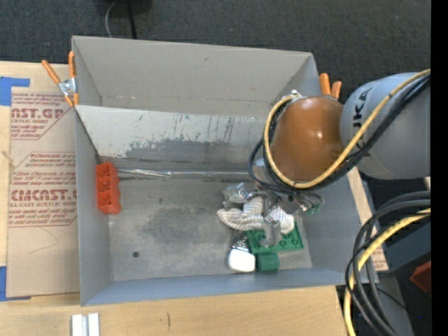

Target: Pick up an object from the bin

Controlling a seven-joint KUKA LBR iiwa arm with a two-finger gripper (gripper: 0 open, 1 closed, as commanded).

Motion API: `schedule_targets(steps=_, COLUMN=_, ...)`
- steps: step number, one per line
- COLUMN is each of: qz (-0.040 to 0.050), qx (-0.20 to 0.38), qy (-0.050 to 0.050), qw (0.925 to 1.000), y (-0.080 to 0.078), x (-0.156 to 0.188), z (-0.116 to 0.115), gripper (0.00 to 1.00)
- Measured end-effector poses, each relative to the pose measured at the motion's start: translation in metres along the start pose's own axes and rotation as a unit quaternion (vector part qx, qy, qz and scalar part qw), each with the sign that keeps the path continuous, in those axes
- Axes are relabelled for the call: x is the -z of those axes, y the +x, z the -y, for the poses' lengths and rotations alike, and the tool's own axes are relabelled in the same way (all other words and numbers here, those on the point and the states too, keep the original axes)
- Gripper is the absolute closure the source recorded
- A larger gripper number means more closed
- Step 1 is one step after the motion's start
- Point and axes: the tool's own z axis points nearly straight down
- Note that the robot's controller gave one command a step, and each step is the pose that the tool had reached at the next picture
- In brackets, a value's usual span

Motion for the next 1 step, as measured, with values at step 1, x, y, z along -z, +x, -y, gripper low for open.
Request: schedule_targets(steps=1, qz=-0.0005, qx=0.040, qy=0.000, qw=0.9992, y=0.0004, x=-0.0048, z=-0.0003, gripper=0.00)
